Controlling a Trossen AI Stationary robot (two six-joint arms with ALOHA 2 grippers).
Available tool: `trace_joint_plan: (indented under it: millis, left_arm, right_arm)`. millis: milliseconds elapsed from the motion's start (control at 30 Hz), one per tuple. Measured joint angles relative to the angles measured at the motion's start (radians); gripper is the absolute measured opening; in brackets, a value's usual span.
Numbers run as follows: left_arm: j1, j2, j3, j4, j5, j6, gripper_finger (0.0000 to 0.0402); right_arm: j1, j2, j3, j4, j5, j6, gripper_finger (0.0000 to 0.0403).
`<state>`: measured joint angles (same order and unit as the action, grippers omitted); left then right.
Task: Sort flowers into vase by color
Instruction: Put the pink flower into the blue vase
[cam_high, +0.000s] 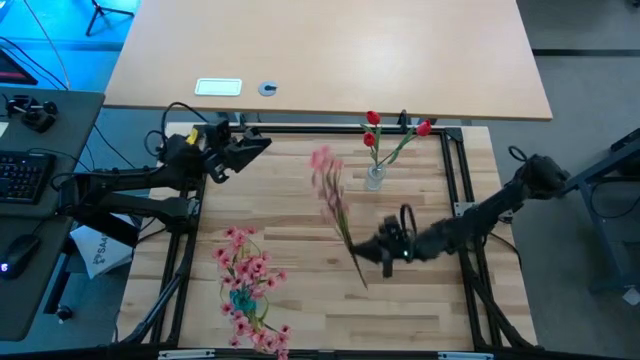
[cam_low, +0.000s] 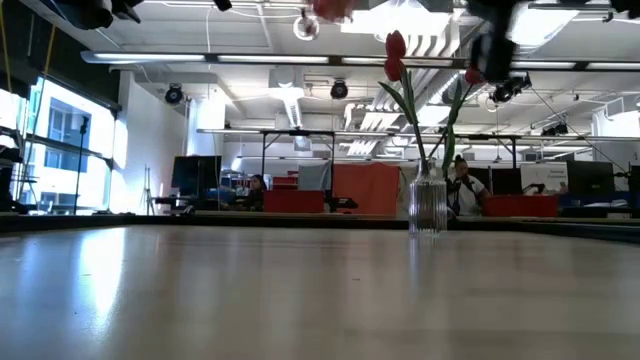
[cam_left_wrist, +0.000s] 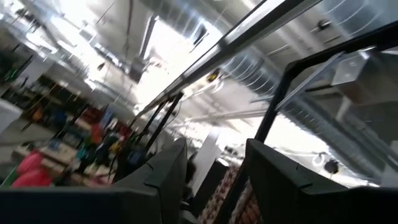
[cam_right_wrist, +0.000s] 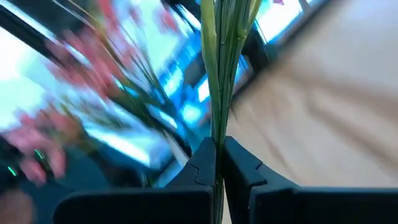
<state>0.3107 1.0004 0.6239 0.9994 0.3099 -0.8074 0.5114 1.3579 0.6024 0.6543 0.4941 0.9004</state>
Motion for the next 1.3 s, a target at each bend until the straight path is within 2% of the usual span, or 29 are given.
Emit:
trace_joint_plan:
  millis: [133,267,400,600,833,1033,1300]
  left_arm:
    - [0.0,-0.001,0.0,0.016,0.003,0.0,0.0151]
    - [0.0,0.0,0.0,0.014,0.01,0.0,0.0151]
    - [0.0,-0.008,0.0,0.012,0.049,-0.003,0.0151]
    - [-0.058,-0.019,0.0,0.004,0.067,0.04,0.0151]
    - [-0.186,-0.018,0.0,-0.131,-0.054,0.225,0.0151]
    - [-0.278,-0.019,0.0,-0.141,-0.075,0.317,0.0151]
    - [-0.368,0.023,0.0,-0.144,-0.19,0.399,0.0151]
  right_arm:
    - [-0.104,0.0,0.066,0.11,-0.08,-0.213,0.0]
    - [-0.182,0.009,0.178,0.045,-0.203,-0.326,0.0]
    - [-0.199,0.042,0.278,-0.037,-0.304,-0.404,0.0]
    - [-0.213,0.126,0.386,-0.045,-0.332,-0.479,0.0]
    - [-0.29,0.219,0.543,-0.045,-0.458,-0.545,0.0]
    - [-0.358,0.228,0.619,-0.045,-0.548,-0.569,0.0]
    - [-0.396,0.283,0.72,-0.045,-0.634,-0.56,0.0]
